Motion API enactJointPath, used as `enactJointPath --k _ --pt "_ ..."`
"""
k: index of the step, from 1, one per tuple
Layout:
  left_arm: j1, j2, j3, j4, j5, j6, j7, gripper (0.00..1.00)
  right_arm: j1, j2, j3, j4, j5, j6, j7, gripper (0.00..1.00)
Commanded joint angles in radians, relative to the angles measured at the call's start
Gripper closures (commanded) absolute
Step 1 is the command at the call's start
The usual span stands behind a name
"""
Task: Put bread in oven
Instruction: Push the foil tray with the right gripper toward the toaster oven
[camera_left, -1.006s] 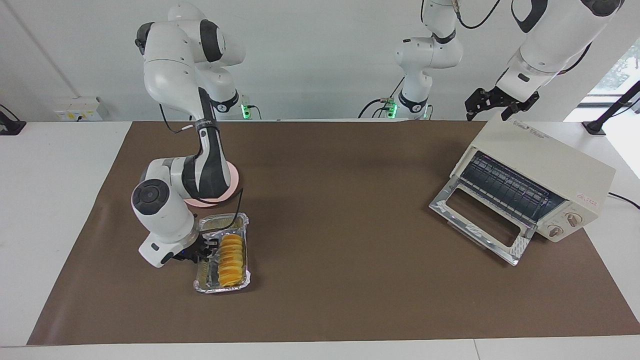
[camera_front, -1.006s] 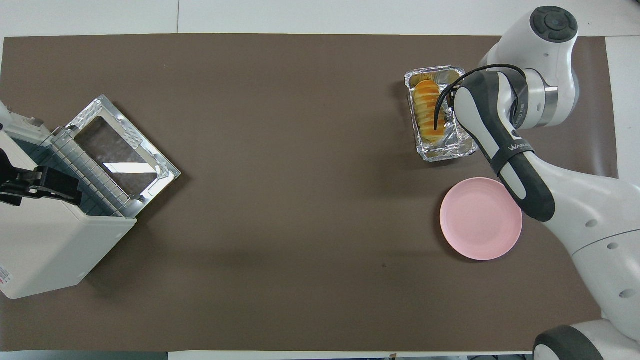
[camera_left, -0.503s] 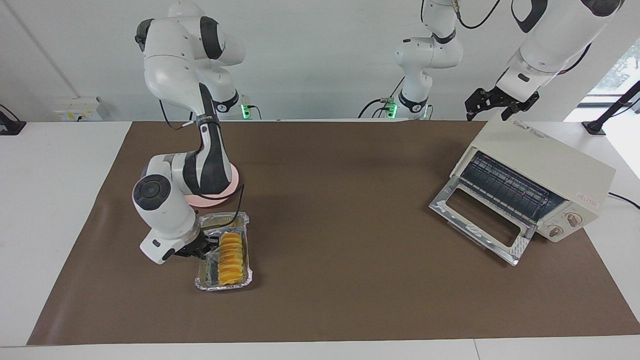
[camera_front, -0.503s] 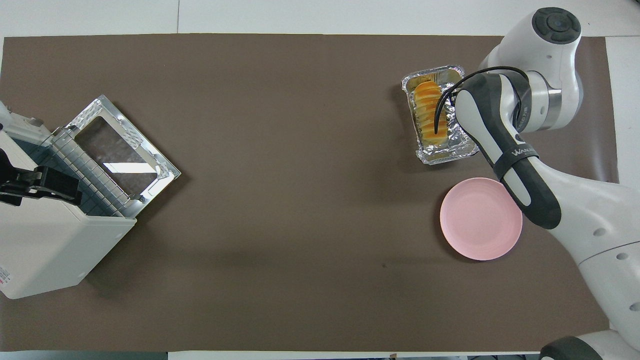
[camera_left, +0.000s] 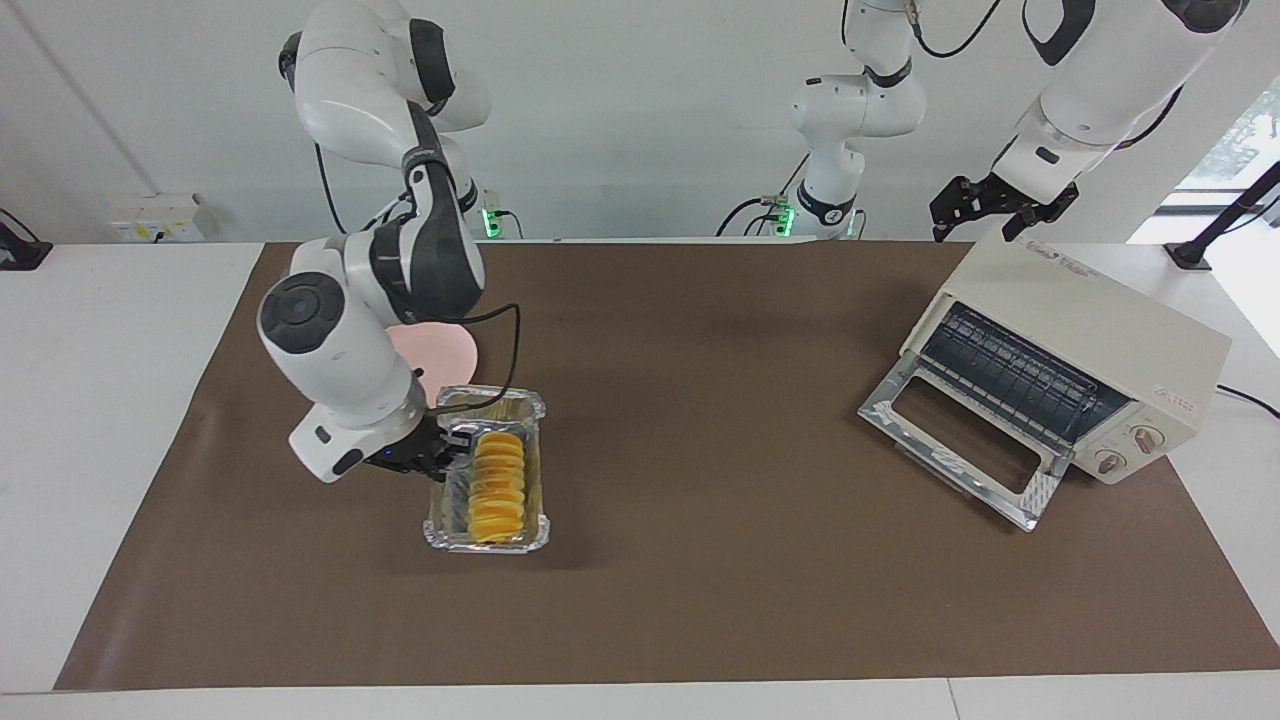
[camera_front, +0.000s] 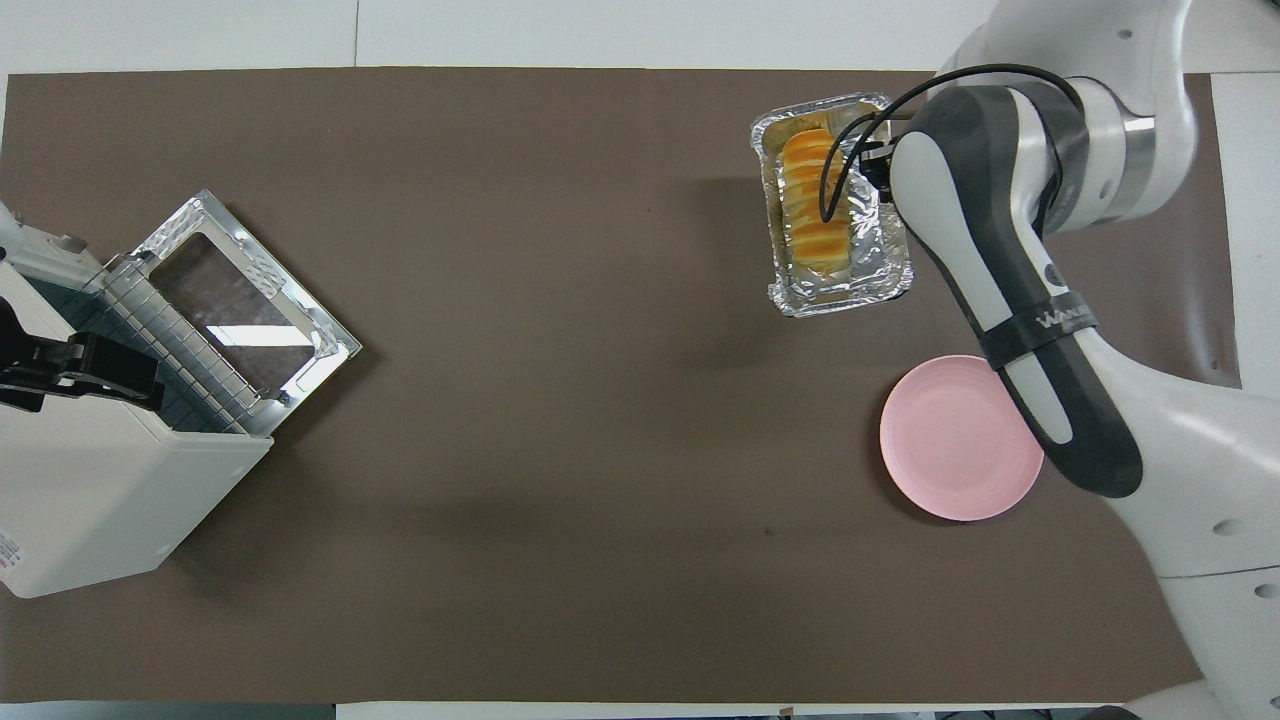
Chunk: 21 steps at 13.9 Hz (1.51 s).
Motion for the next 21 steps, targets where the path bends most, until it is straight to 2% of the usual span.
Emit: enactJointPath --k 1,3,5,9,13,16,18,21 --pt "0.009 -0.021 -0.001 -0.019 -0.007 0.014 0.005 0.0 0.098 0.009 -0.005 0.027 0.066 -0.023 0.116 1.0" --pt "0.009 -0.021 -0.001 -0.019 -0.007 0.014 0.005 0.0 0.155 0.006 -0.006 0.012 0.128 -0.052 0.217 1.0" --pt "0.009 -0.021 -0.001 -0.019 -0.007 0.014 0.005 0.0 0.213 0.011 -0.005 -0.019 0.151 -0.025 0.253 1.0" --pt "0.009 -0.021 -0.001 -0.019 -0.005 0.014 0.005 0.0 0.288 0.008 -0.005 -0.157 0.18 0.164 0.308 1.0" --pt "0.009 -0.021 -0.001 -0.019 -0.007 0.014 0.005 0.0 0.313 0.002 -0.006 -0.226 0.177 0.243 0.327 1.0" --pt "0.009 -0.021 -0.001 -0.019 -0.007 0.014 0.005 0.0 0.324 -0.018 -0.006 -0.263 0.174 0.222 0.329 1.0" --pt "0.009 -0.021 -0.001 -0.019 -0.007 0.014 0.005 0.0 0.377 -0.05 -0.012 -0.349 0.174 0.231 0.358 1.0" --pt "0.009 -0.021 -0.001 -0.019 -0.005 0.014 0.005 0.0 0.348 -0.049 -0.017 -0.337 0.18 0.234 0.374 1.0"
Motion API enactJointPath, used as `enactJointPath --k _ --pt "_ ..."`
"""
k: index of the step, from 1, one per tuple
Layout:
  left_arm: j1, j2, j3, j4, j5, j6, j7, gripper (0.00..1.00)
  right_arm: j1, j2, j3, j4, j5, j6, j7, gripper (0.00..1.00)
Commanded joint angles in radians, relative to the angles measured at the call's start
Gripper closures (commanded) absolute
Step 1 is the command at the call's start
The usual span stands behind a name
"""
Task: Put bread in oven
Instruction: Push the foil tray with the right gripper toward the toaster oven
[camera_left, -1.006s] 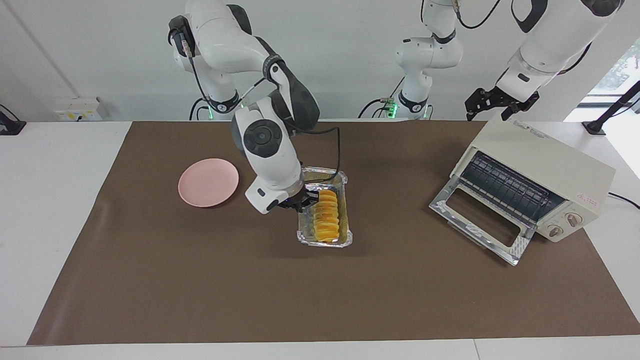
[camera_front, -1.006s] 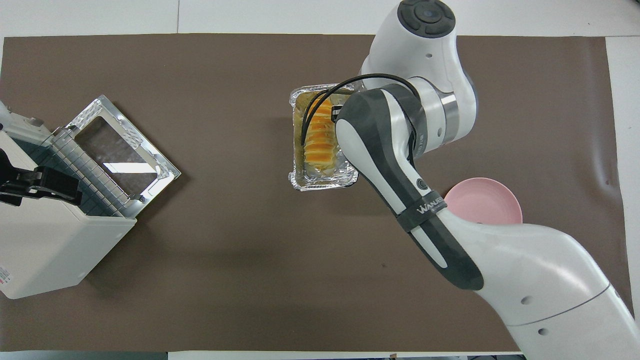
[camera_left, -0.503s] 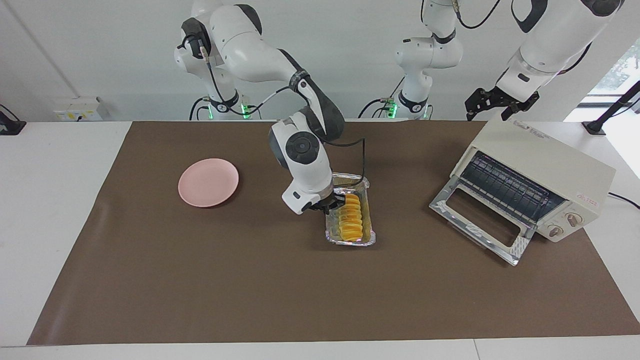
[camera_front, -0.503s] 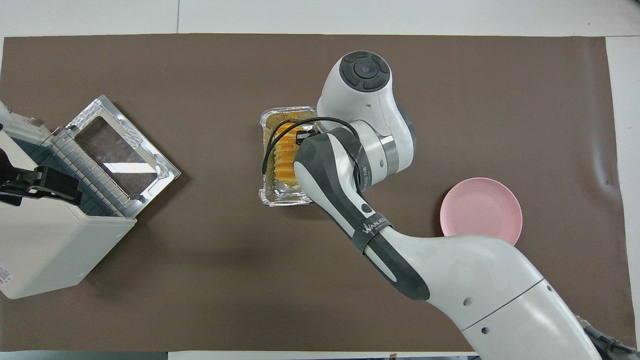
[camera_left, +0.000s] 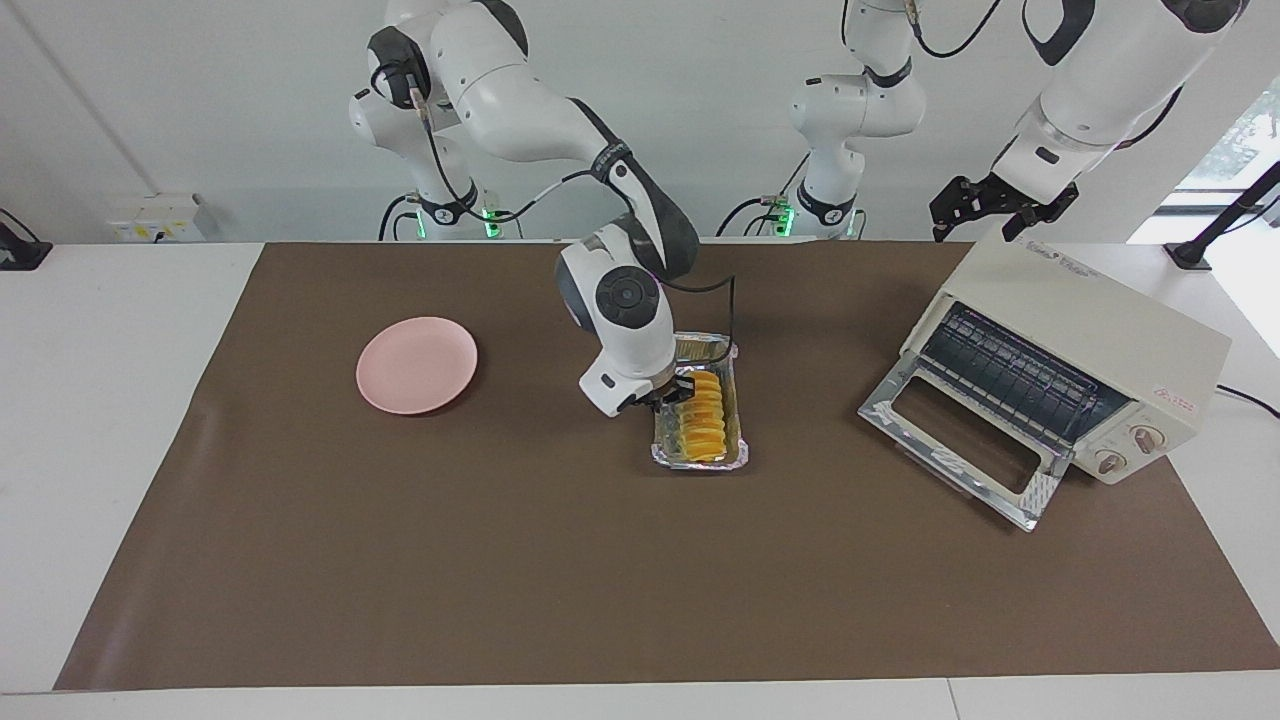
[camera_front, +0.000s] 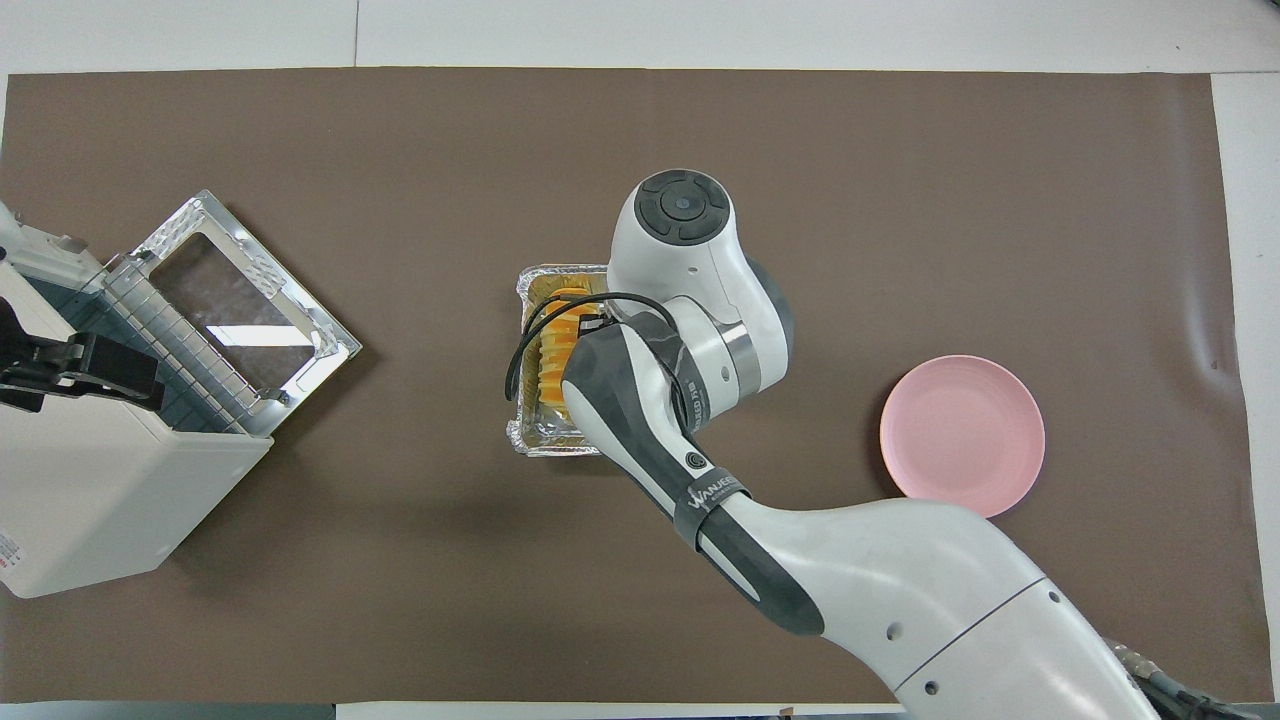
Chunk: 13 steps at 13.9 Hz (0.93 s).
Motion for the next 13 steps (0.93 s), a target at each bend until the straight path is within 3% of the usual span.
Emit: enactJointPath --k 1,3,8,10,13 --pt "0.009 -0.021 -0.001 -0.019 -0.007 0.014 0.005 0.0 -0.029 -0.039 -0.009 -0.047 0.02 0.043 -0.003 1.0" --pt "0.009 -0.021 -0.001 -0.019 -0.007 0.014 0.005 0.0 -0.029 -0.038 -0.009 -0.063 0.019 0.098 -0.007 1.0" --pt "0.009 -0.021 -0.001 -0.019 -0.007 0.014 0.005 0.0 -0.032 -0.038 -0.011 -0.055 0.02 0.101 -0.001 1.0" --pt "0.009 -0.021 -0.001 -0.019 -0.007 0.014 0.005 0.0 -0.039 -0.039 -0.012 -0.046 0.019 0.089 0.016 0.01" --pt "0.009 -0.021 -0.001 -0.019 -0.007 0.014 0.005 0.0 -0.051 -0.039 -0.023 -0.015 0.022 0.084 0.107 0.0"
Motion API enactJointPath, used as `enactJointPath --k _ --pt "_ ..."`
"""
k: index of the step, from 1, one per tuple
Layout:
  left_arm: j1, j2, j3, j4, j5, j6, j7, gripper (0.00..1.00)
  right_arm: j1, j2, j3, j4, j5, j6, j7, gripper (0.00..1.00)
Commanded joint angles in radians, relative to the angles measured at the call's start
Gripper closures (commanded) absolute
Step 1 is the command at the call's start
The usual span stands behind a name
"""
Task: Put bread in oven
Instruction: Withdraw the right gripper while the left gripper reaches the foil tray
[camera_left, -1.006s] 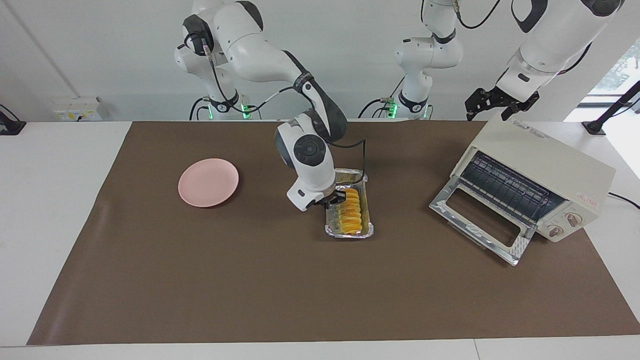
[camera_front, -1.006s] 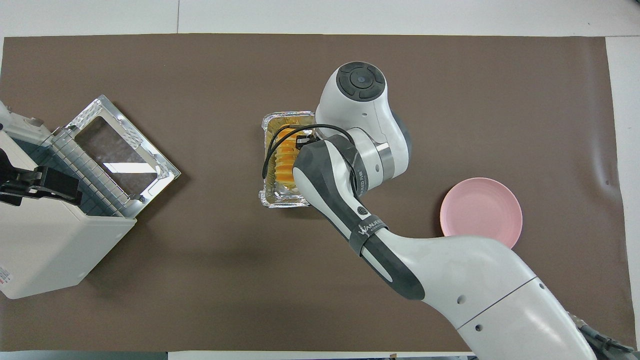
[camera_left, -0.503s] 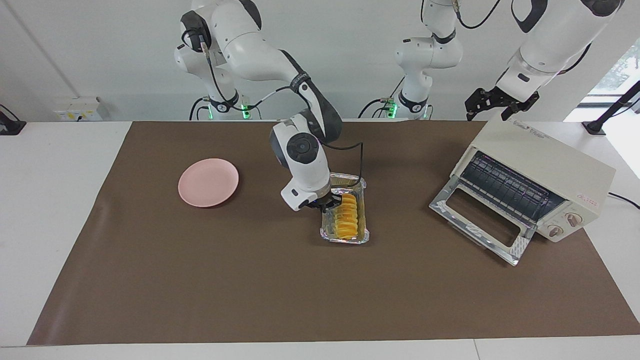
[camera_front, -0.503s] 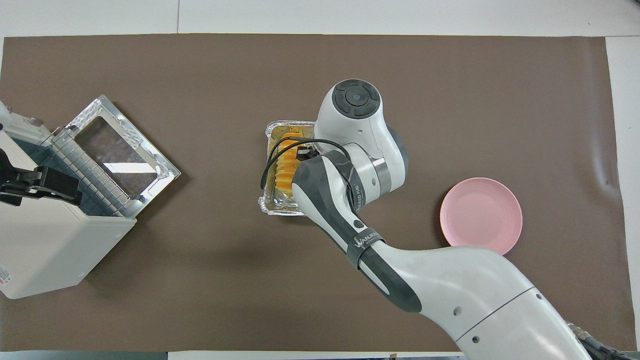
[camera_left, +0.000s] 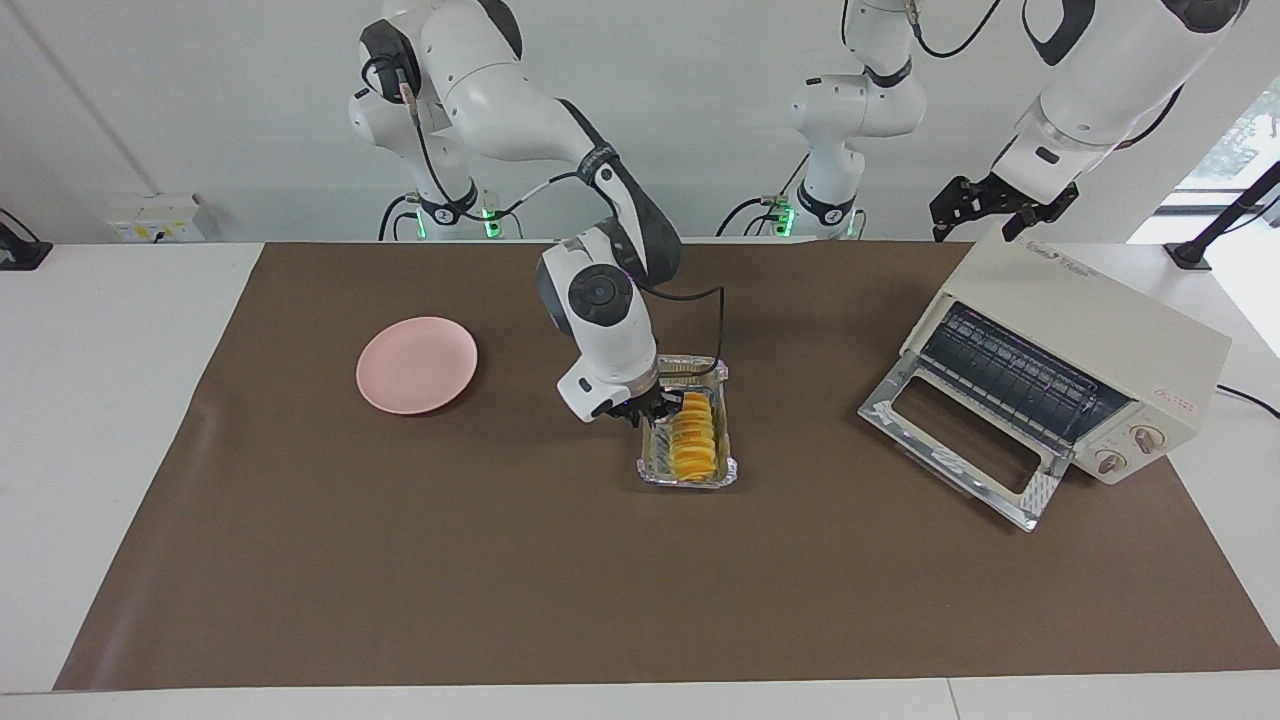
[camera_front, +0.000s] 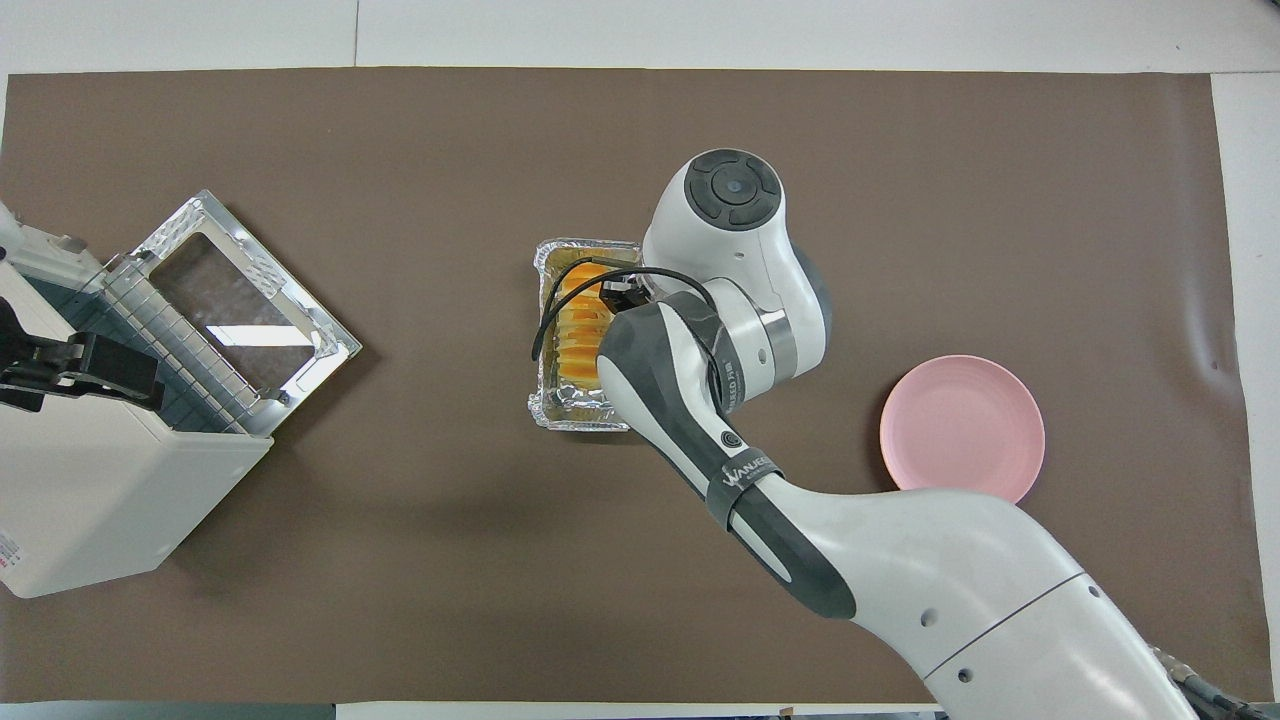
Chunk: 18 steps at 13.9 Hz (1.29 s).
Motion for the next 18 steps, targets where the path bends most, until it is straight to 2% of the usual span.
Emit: enactJointPath --k 1,3,5,8,9,11,13,14,15,17,18 --pt "0.009 -0.021 -0.001 -0.019 -0.007 0.014 0.005 0.0 -0.015 -0.021 0.002 0.011 0.02 -0.012 0.084 0.0" --pt "0.009 -0.021 -0.001 -0.019 -0.005 0.014 0.007 0.0 -0.03 -0.025 -0.005 0.013 0.018 -0.032 0.089 0.0" --pt "-0.004 -0.037 -0.014 -0.019 -0.007 -0.036 0.005 0.0 -0.085 -0.03 -0.008 0.058 0.015 -0.073 0.086 0.0" --pt "-0.03 -0.053 -0.06 -0.028 -0.013 -0.038 0.002 0.0 -0.206 -0.11 -0.009 0.066 0.003 -0.129 0.008 0.0" --pt "-0.042 -0.053 -0.07 -0.028 -0.013 -0.026 0.004 0.0 -0.26 -0.139 -0.009 0.066 0.003 -0.149 -0.069 0.0" --pt "-0.098 -0.047 -0.079 -0.028 -0.007 0.081 -0.007 0.0 -0.352 -0.177 -0.011 0.062 0.001 -0.216 -0.276 0.0" --pt "-0.154 -0.012 -0.09 -0.016 -0.005 0.158 -0.08 0.0 -0.418 -0.206 -0.011 0.057 -0.038 -0.268 -0.447 0.0" --pt "-0.204 0.065 -0.093 0.028 -0.013 0.183 -0.088 0.0 -0.447 -0.225 -0.011 0.059 -0.089 -0.303 -0.505 0.0" --pt "-0.265 0.167 -0.096 0.132 -0.017 0.198 -0.108 0.0 -0.469 -0.242 -0.011 0.057 -0.12 -0.325 -0.55 0.0" --pt "-0.361 0.37 -0.096 0.305 -0.023 0.225 -0.285 0.0 -0.506 -0.272 -0.011 0.057 -0.141 -0.385 -0.639 0.0" --pt "-0.435 0.451 -0.088 0.352 -0.014 0.302 -0.365 0.0 -0.524 -0.291 -0.011 0.057 -0.166 -0.414 -0.697 0.0"
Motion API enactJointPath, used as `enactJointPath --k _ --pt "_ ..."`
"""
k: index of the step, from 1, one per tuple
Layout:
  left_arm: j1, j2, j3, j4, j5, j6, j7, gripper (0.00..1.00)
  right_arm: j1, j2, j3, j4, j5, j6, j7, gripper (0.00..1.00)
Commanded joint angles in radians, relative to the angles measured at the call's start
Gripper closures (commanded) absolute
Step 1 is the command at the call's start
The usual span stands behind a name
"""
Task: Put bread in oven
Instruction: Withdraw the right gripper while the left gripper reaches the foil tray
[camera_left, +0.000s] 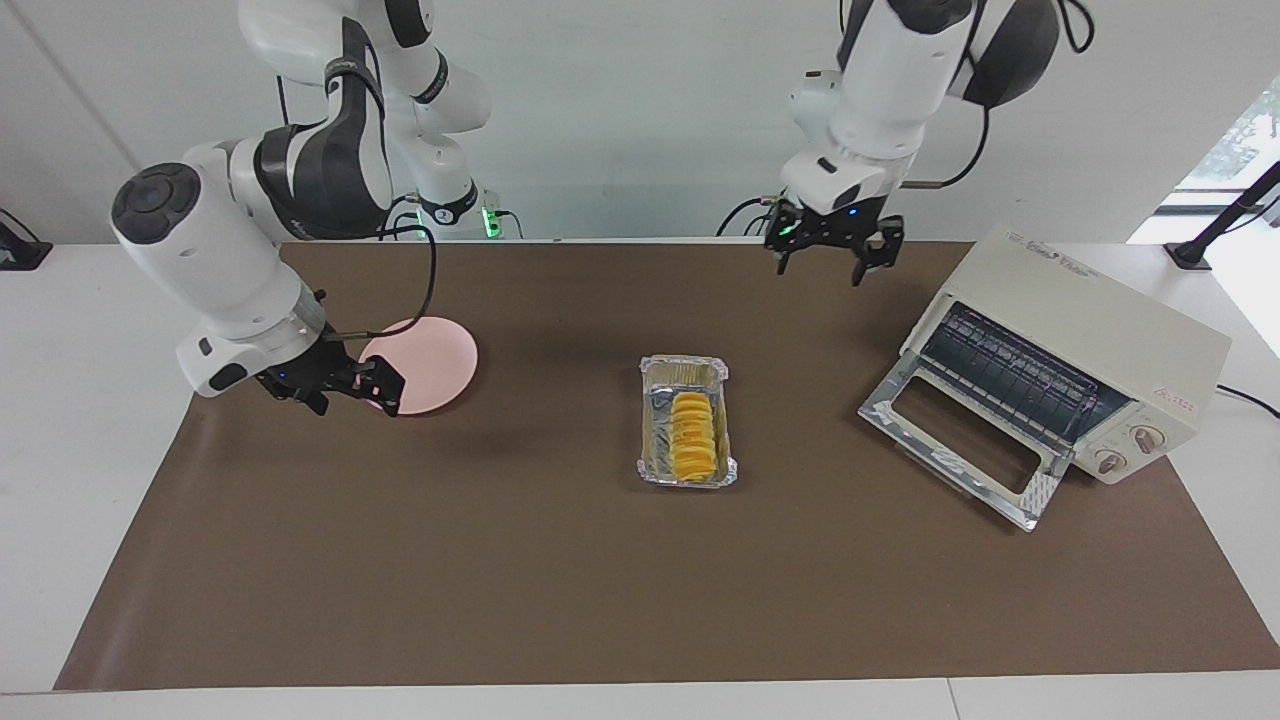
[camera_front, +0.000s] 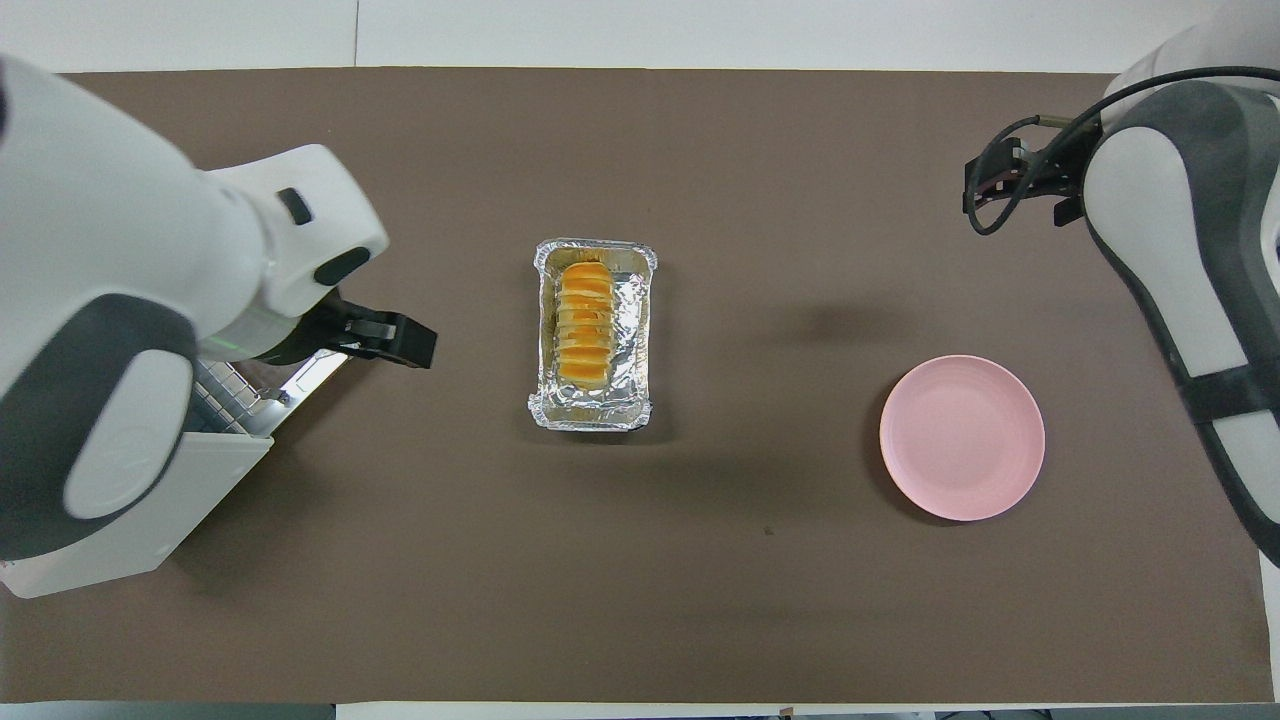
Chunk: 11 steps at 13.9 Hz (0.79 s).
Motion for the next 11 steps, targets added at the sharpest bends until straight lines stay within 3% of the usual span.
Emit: enactJointPath --k 1,3,5,8,11 --pt "-0.141 0.246 0.019 0.172 0.006 0.151 -0.157 0.0 -0.042 -0.066 0.014 -0.029 -0.062 -0.063 -0.143 0.0" --pt "-0.187 0.255 0.019 0.045 0.021 0.321 -0.2 0.0 -0.077 -0.129 0.014 -0.061 -0.096 -0.092 -0.231 0.0" --pt "-0.239 0.339 0.019 0.04 0.067 0.384 -0.256 0.0 -0.122 -0.221 0.015 -0.143 -0.096 -0.094 -0.291 0.0" --pt "-0.235 0.361 0.019 -0.029 0.073 0.461 -0.277 0.0 -0.168 -0.356 0.017 -0.275 -0.096 -0.089 -0.322 0.0" --pt "-0.227 0.359 0.019 -0.121 0.073 0.527 -0.301 0.0 -0.189 -0.374 0.018 -0.299 -0.09 -0.086 -0.317 0.0"
